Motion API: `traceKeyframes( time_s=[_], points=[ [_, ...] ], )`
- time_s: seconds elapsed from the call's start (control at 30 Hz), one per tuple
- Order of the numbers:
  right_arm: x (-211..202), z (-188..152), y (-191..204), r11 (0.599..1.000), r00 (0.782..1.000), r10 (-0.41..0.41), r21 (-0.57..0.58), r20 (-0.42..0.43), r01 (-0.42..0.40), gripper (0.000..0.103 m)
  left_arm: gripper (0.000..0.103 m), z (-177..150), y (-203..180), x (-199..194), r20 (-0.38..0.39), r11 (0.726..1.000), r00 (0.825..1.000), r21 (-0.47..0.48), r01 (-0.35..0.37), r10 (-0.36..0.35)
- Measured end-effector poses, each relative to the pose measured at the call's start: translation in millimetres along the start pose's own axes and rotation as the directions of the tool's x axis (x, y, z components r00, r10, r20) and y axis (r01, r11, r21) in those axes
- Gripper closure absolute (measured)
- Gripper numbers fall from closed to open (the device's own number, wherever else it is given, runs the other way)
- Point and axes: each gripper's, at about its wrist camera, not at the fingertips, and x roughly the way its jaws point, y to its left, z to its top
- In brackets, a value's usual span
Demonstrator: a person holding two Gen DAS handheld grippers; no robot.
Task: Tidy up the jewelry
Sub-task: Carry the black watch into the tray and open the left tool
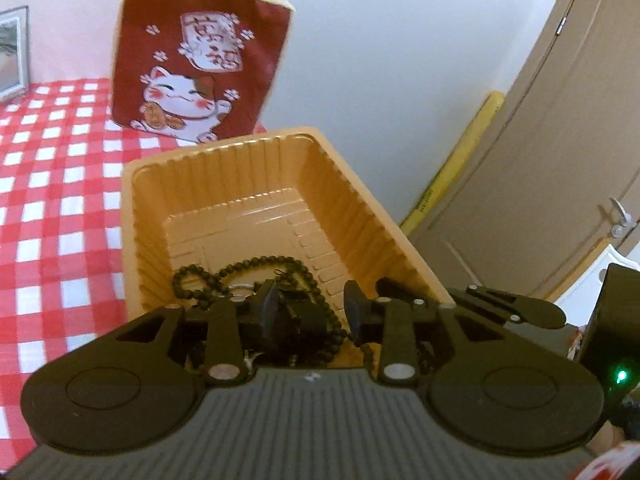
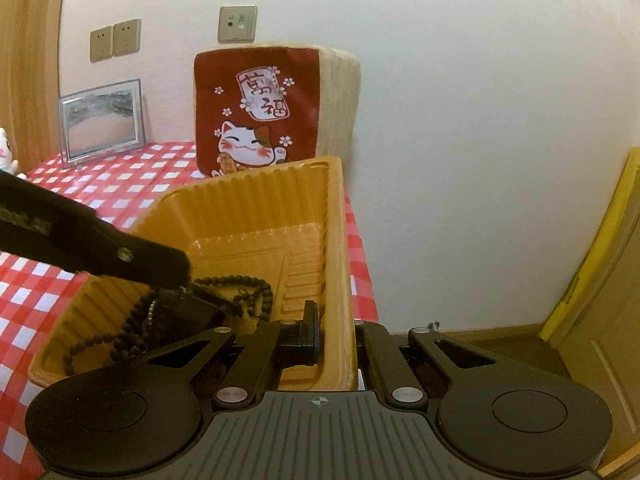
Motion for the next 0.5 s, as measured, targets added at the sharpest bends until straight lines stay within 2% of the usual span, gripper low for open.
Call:
traceKeyframes(
  time_s=[0.2,0.27,0.5],
  points=[
    [6.1,1.0,-3.9,1.000,1.000,0.026,-0.004,0.002,-0.026,0.100,0.070,-10.2,10.8,-20.8,0.018,0.995,0.995,-0.037,-0.093,0.094],
    [8.1,-0.8,-7.9,0.999,0.999,0.037,0.010,-0.005,-0.037,0.100,0.066,-14.3,14.3,-28.4,0.023,0.990,0.990,-0.042,-0.135,0.136],
    [24.2,-8.4,-33.9,0.985,0.992,0.104,0.148,-0.073,-0.092,0.100,0.056,-29.1,18.8,-54.0,0.037,0.964,0.968,-0.103,-0.245,0.249]
  ],
)
